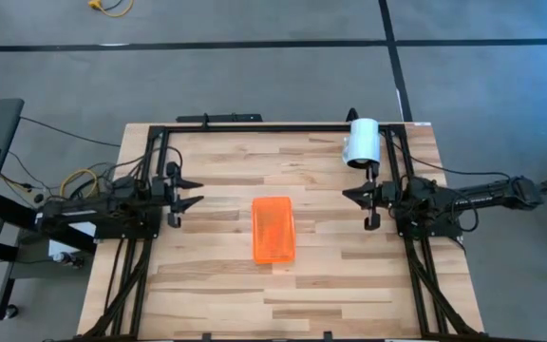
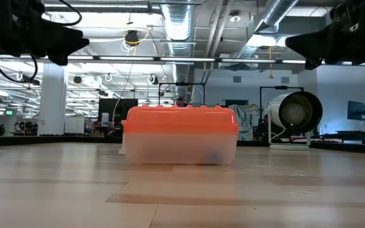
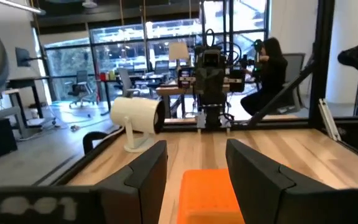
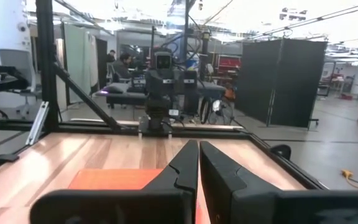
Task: Pick & place school supplies into a supply box
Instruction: Return to Home Position
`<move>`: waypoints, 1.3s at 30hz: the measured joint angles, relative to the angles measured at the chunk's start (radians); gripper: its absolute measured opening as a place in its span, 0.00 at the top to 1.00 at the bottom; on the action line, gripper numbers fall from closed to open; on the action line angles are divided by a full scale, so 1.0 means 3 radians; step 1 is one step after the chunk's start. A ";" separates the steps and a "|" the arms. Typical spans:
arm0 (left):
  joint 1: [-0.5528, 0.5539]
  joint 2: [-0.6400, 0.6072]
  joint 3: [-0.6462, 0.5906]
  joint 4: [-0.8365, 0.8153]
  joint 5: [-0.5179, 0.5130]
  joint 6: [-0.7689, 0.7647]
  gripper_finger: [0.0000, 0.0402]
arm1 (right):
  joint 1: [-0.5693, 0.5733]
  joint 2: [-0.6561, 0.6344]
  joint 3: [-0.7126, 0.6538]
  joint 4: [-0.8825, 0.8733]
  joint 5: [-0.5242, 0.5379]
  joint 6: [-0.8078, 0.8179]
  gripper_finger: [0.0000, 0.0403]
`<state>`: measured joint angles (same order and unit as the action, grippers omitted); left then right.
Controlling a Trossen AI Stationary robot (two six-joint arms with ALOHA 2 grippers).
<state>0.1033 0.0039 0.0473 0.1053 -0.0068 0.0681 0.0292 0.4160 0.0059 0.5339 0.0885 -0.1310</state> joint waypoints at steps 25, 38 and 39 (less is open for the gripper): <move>-0.0126 -0.0001 -0.0126 0.0229 -0.0057 0.0104 0.61 | 0.0087 -0.0318 -0.0003 -0.0219 0.0044 -0.0301 0.97; -0.0125 -0.0001 -0.0130 0.0234 -0.0086 0.0168 0.61 | 0.0598 -0.1060 -0.0004 -0.0789 0.0505 -0.0544 0.97; -0.0125 0.0000 -0.0130 0.0234 -0.0086 0.0168 0.61 | 0.0619 -0.1142 -0.0004 -0.0833 0.0527 -0.0552 0.97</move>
<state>0.0658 0.0040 0.0082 0.1757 -0.0326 0.1184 0.2149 0.0734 0.0048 0.2838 0.2466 -0.2966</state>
